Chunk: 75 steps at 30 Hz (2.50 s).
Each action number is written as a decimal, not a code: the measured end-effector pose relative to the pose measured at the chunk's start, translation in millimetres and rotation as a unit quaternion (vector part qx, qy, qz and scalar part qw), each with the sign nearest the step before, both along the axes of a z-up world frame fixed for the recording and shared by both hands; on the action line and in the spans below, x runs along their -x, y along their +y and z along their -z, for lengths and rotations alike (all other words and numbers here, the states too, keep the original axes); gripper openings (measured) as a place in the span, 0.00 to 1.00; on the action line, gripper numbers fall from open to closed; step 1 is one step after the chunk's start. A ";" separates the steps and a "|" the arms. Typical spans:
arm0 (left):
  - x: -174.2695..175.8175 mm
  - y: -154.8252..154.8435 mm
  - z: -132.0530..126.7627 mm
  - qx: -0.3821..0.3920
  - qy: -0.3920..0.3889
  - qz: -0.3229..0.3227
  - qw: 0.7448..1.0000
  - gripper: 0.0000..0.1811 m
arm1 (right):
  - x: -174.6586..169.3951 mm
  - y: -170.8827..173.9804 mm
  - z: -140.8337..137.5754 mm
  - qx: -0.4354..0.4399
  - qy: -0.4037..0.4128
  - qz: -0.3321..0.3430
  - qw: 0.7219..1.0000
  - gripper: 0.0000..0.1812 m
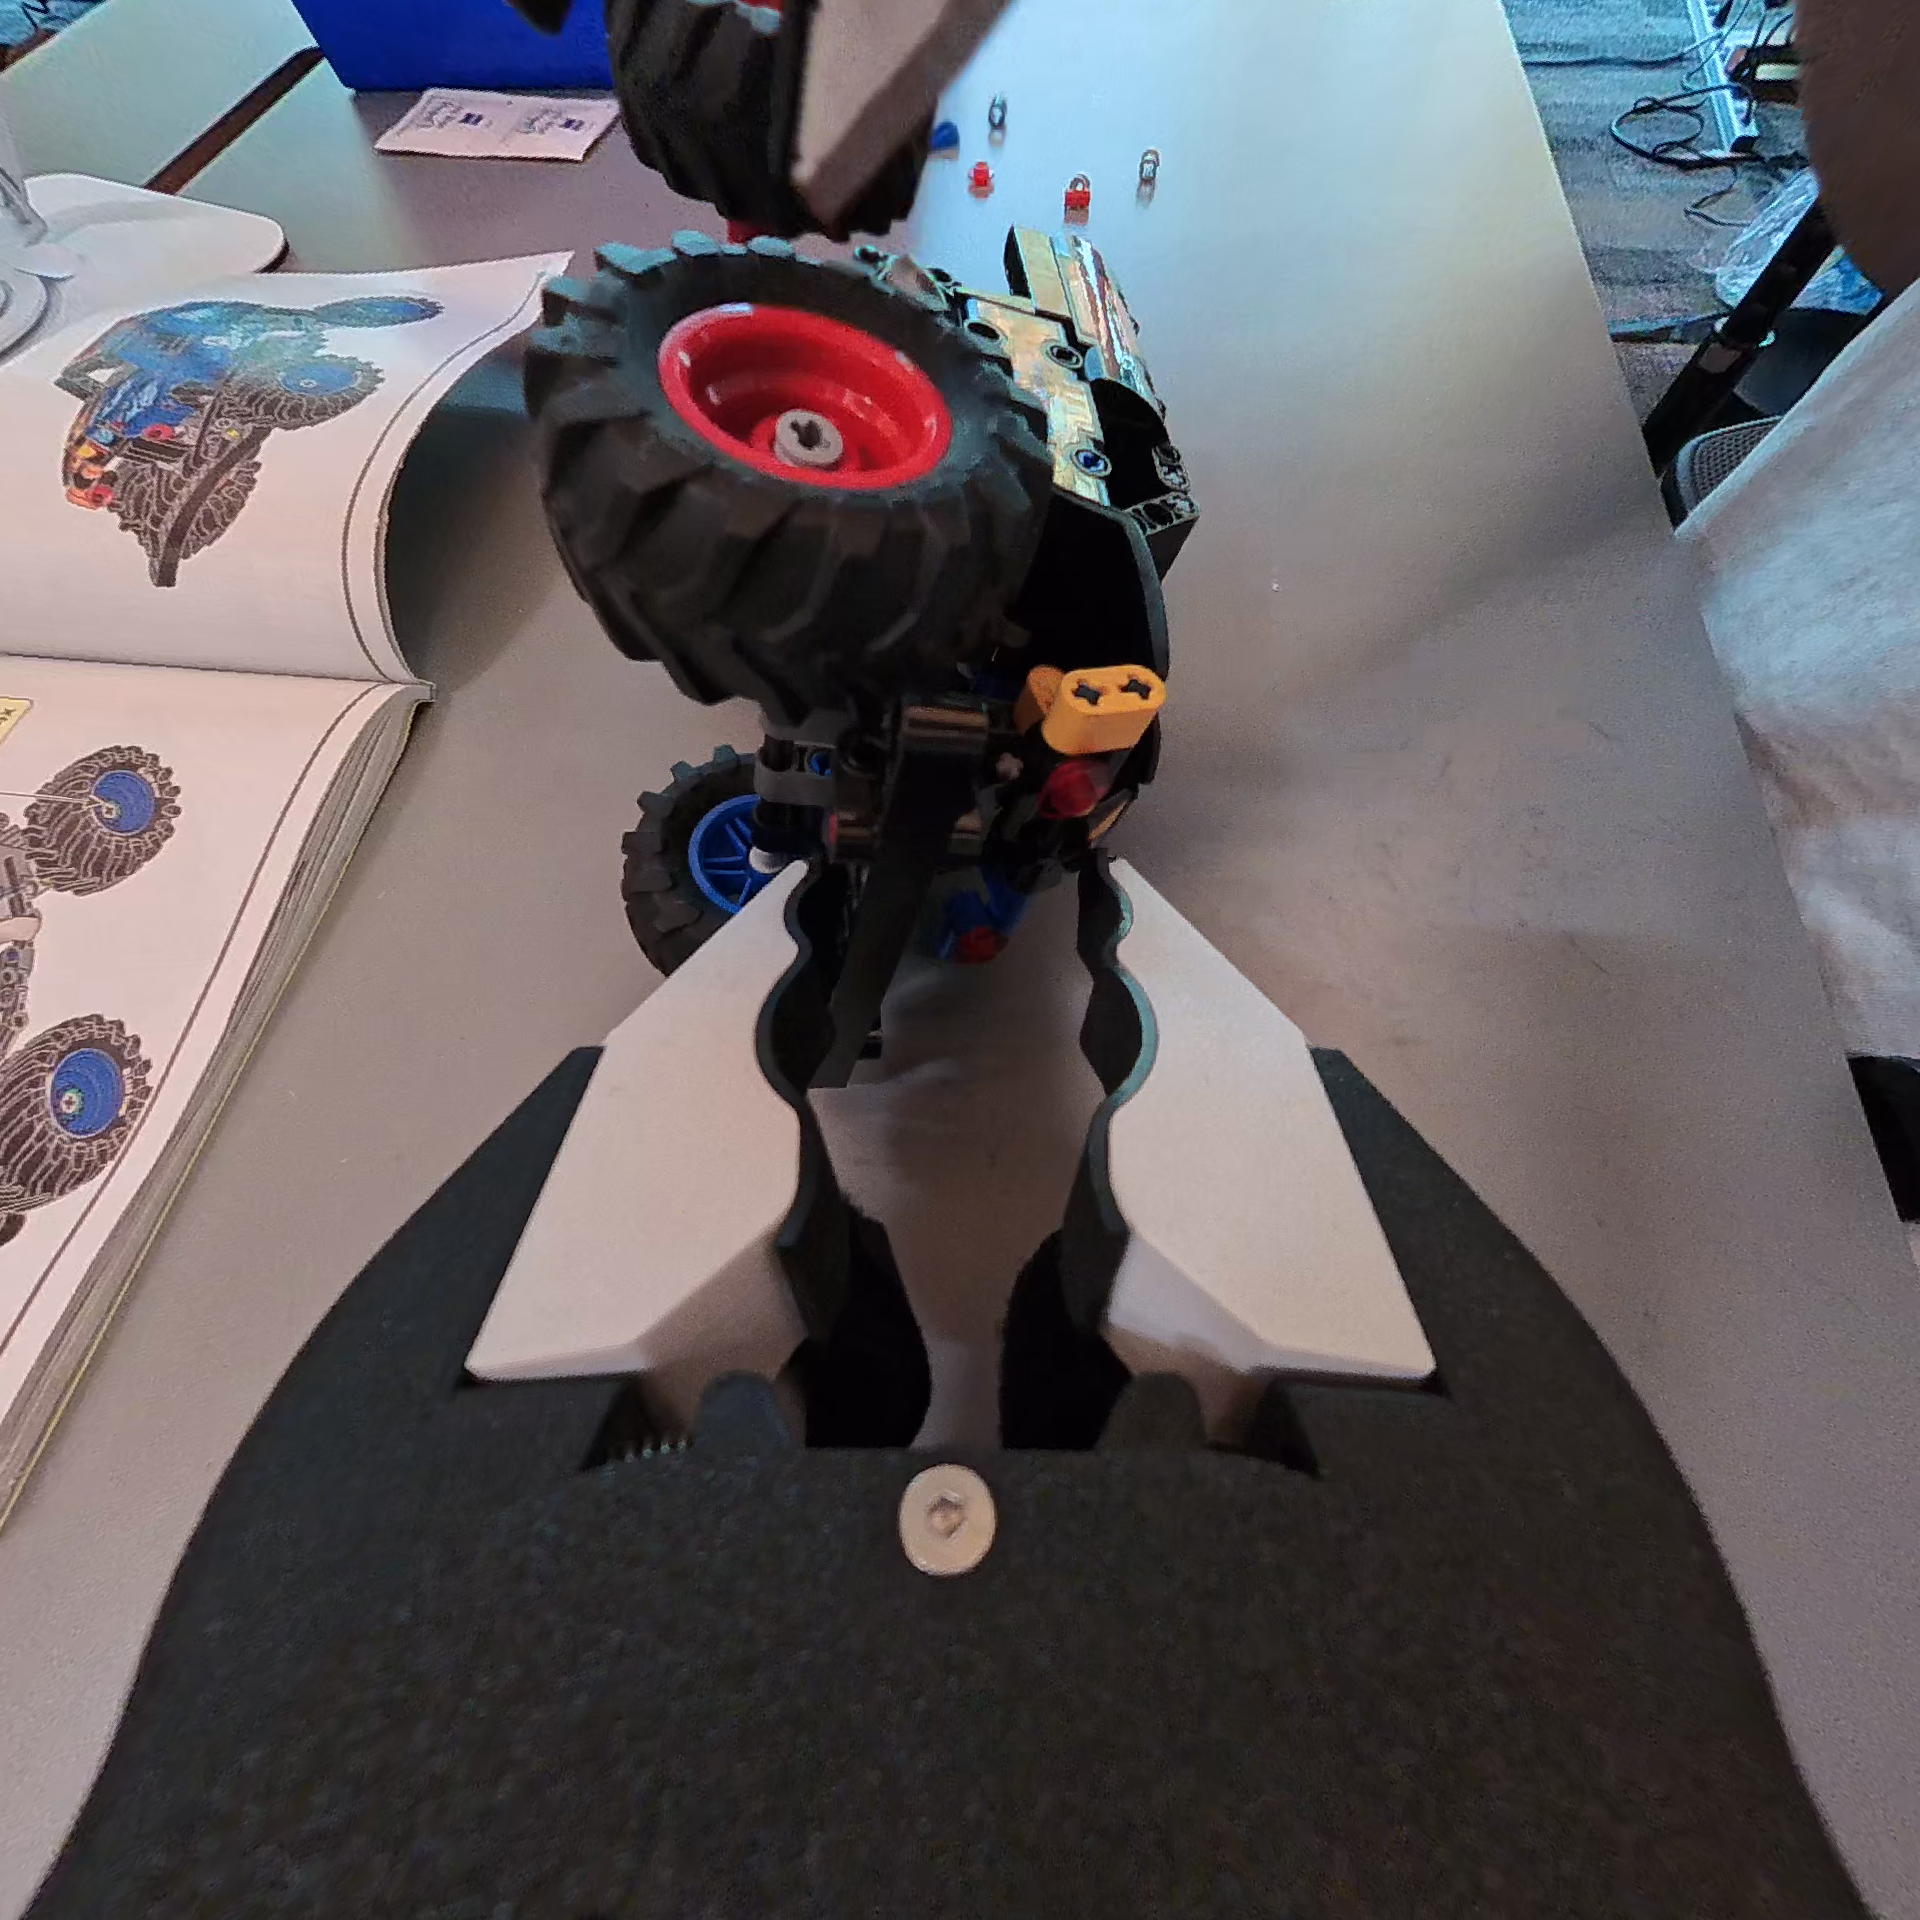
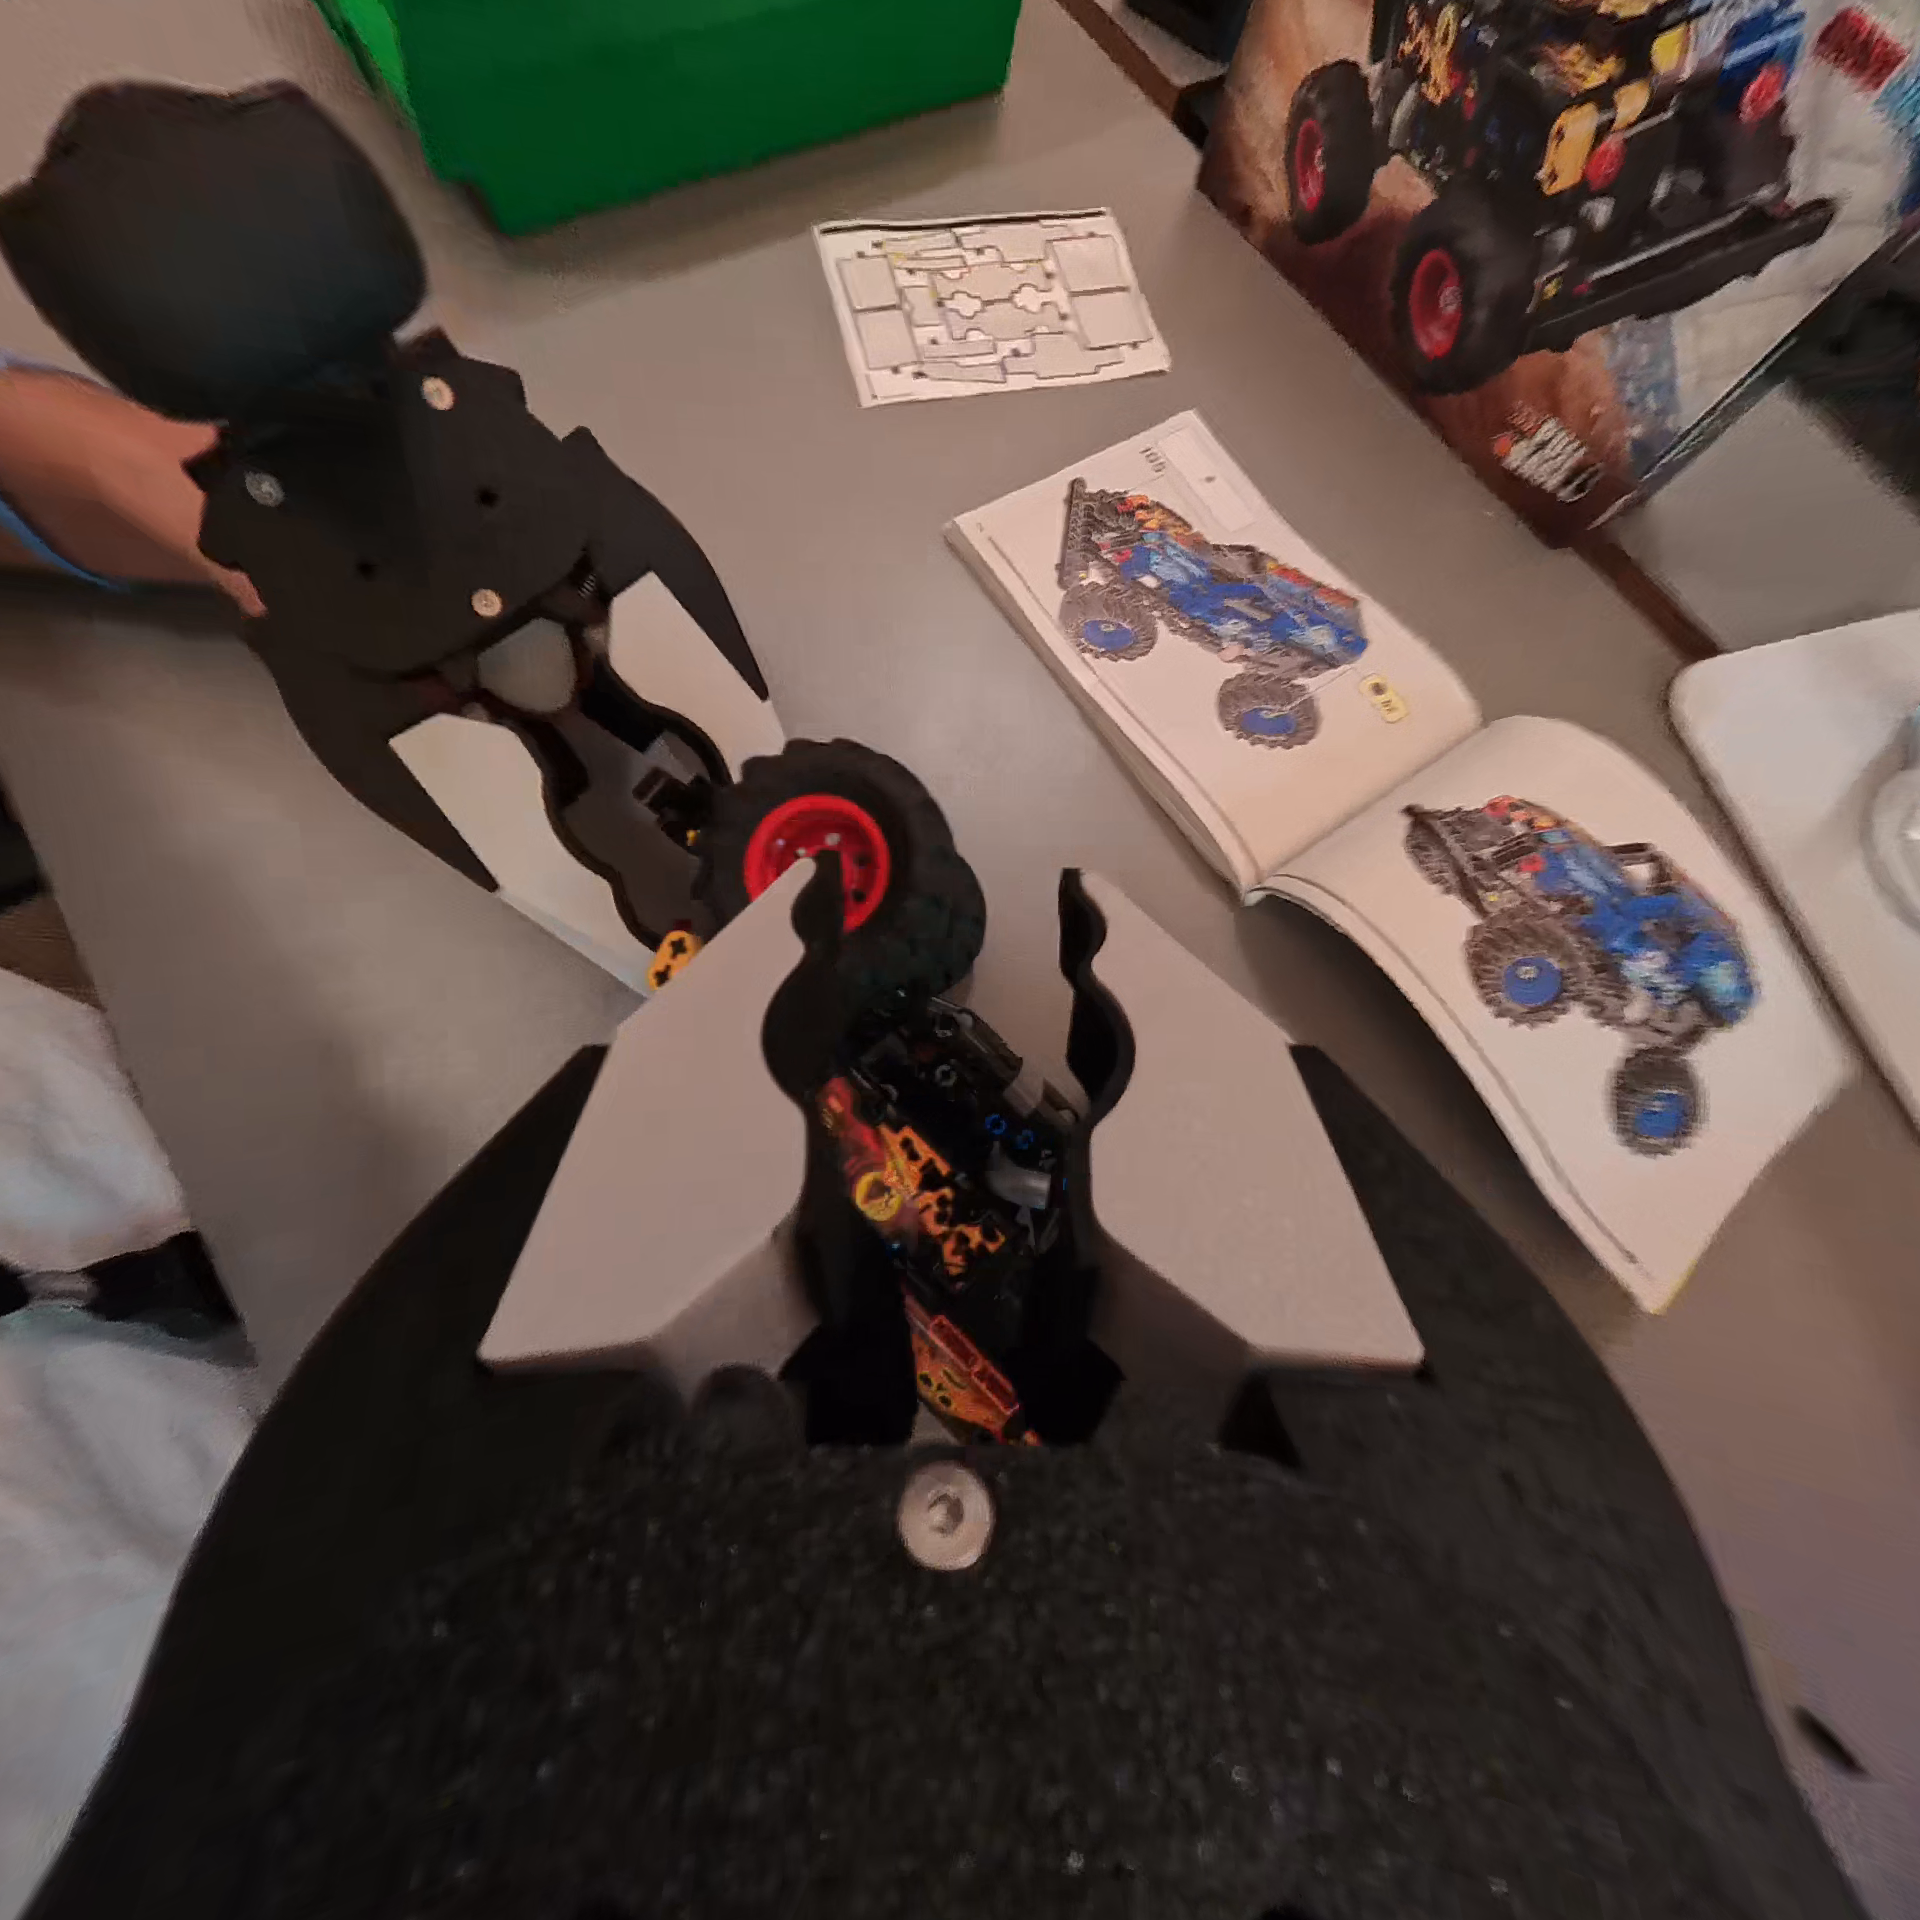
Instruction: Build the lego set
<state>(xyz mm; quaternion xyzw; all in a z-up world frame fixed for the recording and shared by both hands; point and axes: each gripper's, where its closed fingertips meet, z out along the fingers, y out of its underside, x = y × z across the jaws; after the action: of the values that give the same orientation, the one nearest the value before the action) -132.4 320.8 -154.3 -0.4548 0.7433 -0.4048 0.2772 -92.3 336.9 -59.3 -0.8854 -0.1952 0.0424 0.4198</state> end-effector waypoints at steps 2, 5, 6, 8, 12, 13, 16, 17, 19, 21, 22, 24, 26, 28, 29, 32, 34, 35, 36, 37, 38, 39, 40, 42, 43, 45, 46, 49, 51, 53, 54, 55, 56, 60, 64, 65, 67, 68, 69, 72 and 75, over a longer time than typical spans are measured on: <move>0.2 -0.3 0.3 -0.004 -0.001 0.000 1.000 0.24 | -3.1 1.3 7.2 0.040 0.075 -0.021 0.996 0.24; 0.1 0.0 -0.1 -0.002 -0.001 0.000 1.000 0.24 | 16.4 -4.7 0.8 0.102 0.216 -0.100 0.966 0.24; 0.1 0.2 0.0 0.001 0.000 0.000 1.000 0.24 | 18.4 -5.4 -1.7 0.119 0.237 -0.112 0.958 0.24; -0.1 0.2 0.0 0.002 0.000 0.000 1.000 0.24 | 19.8 -7.8 2.4 0.148 0.212 -0.138 0.956 0.24; -0.5 0.3 -0.2 -0.001 -0.001 -0.001 1.000 0.24 | 16.0 -0.8 8.9 0.213 0.178 -0.182 0.944 0.22; -0.5 0.2 -0.1 0.002 0.000 0.000 1.000 0.24 | 14.7 1.9 8.8 0.236 0.180 -0.194 0.935 0.22; -0.6 -0.4 0.5 -0.007 -0.002 0.000 1.000 0.24 | 15.8 2.0 17.8 0.313 0.172 -0.244 0.902 0.23; -0.5 -0.6 0.7 -0.009 -0.002 0.001 1.000 0.24 | 17.2 1.0 22.1 0.340 0.175 -0.253 0.889 0.23; -0.5 -0.6 0.8 -0.010 -0.003 0.001 1.000 0.24 | 24.8 -5.5 24.7 0.385 0.198 -0.281 0.857 0.25; -0.4 -0.4 0.4 -0.006 -0.001 0.001 1.000 0.24 | 25.3 -4.6 31.2 0.396 0.198 -0.283 0.851 0.19; -0.4 -0.3 0.3 -0.003 0.000 0.001 1.000 0.24 | 25.4 -6.3 33.2 0.399 0.195 -0.290 0.848 0.19; -0.5 -0.1 0.1 0.000 0.000 0.001 1.000 0.24 | 24.3 -3.7 33.2 0.390 0.196 -0.290 0.851 0.17; -0.6 0.0 0.1 0.001 0.001 0.001 1.000 0.24 | 23.2 -4.0 32.5 0.392 0.206 -0.290 0.848 0.17; -0.5 0.0 0.0 0.002 0.001 0.001 1.000 0.24 | 23.1 -3.6 31.2 0.397 0.219 -0.287 0.843 0.16; -0.5 0.0 0.0 0.002 0.001 0.001 1.000 0.24 | 23.0 -3.2 30.8 0.399 0.223 -0.287 0.842 0.16; -0.7 0.4 0.1 0.003 0.002 0.000 1.000 0.24 | 22.8 -1.6 31.2 0.402 0.227 -0.285 0.840 0.16; -0.9 1.1 0.3 0.008 0.005 -0.002 1.000 0.24 | 22.8 0.2 32.1 0.402 0.223 -0.283 0.842 0.15; -1.0 1.4 0.4 0.010 0.007 -0.002 1.000 0.24 | 23.0 0.5 33.1 0.400 0.218 -0.285 0.844 0.16; -1.0 1.7 0.6 0.011 0.008 -0.002 1.000 0.24 | 23.3 0.4 33.3 0.400 0.215 -0.285 0.844 0.15; -1.1 1.7 0.9 0.009 0.008 -0.003 1.000 0.24 | 23.2 -0.3 33.6 0.401 0.212 -0.287 0.844 0.15; -1.2 1.8 1.1 0.006 0.008 -0.004 1.000 0.24 | 23.1 -0.5 34.2 0.400 0.209 -0.289 0.844 0.15; -1.2 1.9 1.4 0.005 0.008 -0.004 1.000 0.24 | 23.2 -0.6 34.5 0.398 0.206 -0.290 0.845 0.15; -1.4 1.9 1.5 0.004 0.008 -0.004 1.000 0.24 | 22.8 -1.2 34.8 0.397 0.202 -0.293 0.846 0.15; -1.6 2.6 2.1 0.004 0.009 -0.006 1.000 0.24 | 22.5 -0.6 35.7 0.387 0.191 -0.298 0.851 0.15; -1.6 2.7 2.2 0.004 0.010 -0.006 1.000 0.24 | 22.5 -0.8 35.9 0.387 0.190 -0.298 0.852 0.15; -1.6 3.0 2.4 0.003 0.010 -0.006 1.000 0.24 | 22.7 -0.3 36.3 0.390 0.195 -0.292 0.851 0.15; -1.7 3.2 2.1 0.004 0.010 -0.006 1.000 0.24 | 22.2 0.0 36.2 0.393 0.201 -0.288 0.850 0.15; -1.7 3.3 1.4 0.007 0.008 -0.006 1.000 0.24 | 21.6 0.7 35.6 0.395 0.208 -0.284 0.849 0.15; -1.6 2.8 1.5 0.003 0.006 -0.006 1.000 0.24 | 21.9 -0.5 35.4 0.400 0.213 -0.283 0.845 0.15; -1.7 3.0 1.7 0.002 0.006 -0.006 1.000 0.24 | 21.9 -0.6 35.6 0.399 0.210 -0.284 0.846 0.15; -1.6 3.2 1.8 0.001 0.006 -0.006 1.000 0.24 | 22.0 -0.3 35.7 0.400 0.209 -0.283 0.846 0.15; -1.5 3.5 1.8 -0.001 0.005 -0.006 1.000 0.24 | 22.0 0.6 36.0 0.401 0.208 -0.282 0.846 0.15; -1.5 3.9 1.3 -0.003 0.003 -0.006 1.000 0.24 | 22.1 1.2 35.9 0.404 0.210 -0.280 0.845 0.15; -0.8 4.1 -1.1 0.006 -0.002 -0.002 1.000 0.24 | 22.4 6.1 34.5 0.399 0.216 -0.279 0.846 0.15; -1.0 3.4 -1.6 0.012 -0.001 0.001 1.000 0.24 | 16.0 19.7 11.9 0.321 0.218 -0.295 0.873 0.17; -1.1 3.2 -1.5 0.010 -0.002 0.001 1.000 0.24 | 15.1 22.1 2.7 0.304 0.235 -0.295 0.875 0.18; -1.3 2.6 -1.3 0.005 -0.004 0.001 1.000 0.24 | 11.4 22.4 -0.2 0.297 0.231 -0.289 0.880 0.18; -1.6 2.3 -1.1 0.002 -0.004 0.002 1.000 0.24 | 12.6 19.3 1.6 0.302 0.223 -0.294 0.879 0.18; -1.8 2.2 -0.9 0.001 -0.004 0.001 1.000 0.24 | 15.6 15.7 3.6 0.304 0.216 -0.300 0.878 0.18; -1.9 2.1 -0.9 0.001 -0.004 0.001 1.000 0.24 | 20.4 11.7 12.4 0.308 0.181 -0.304 0.883 0.19; -2.1 2.1 -0.9 0.001 -0.004 0.001 1.000 0.24 | 18.3 15.7 19.8 0.298 0.142 -0.296 0.897 0.17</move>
<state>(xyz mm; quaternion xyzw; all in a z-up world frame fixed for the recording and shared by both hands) -130.2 322.9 -153.5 -0.4527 0.7422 -0.4080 0.2789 -110.7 352.6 -79.0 -0.8549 -0.3646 0.3460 0.1282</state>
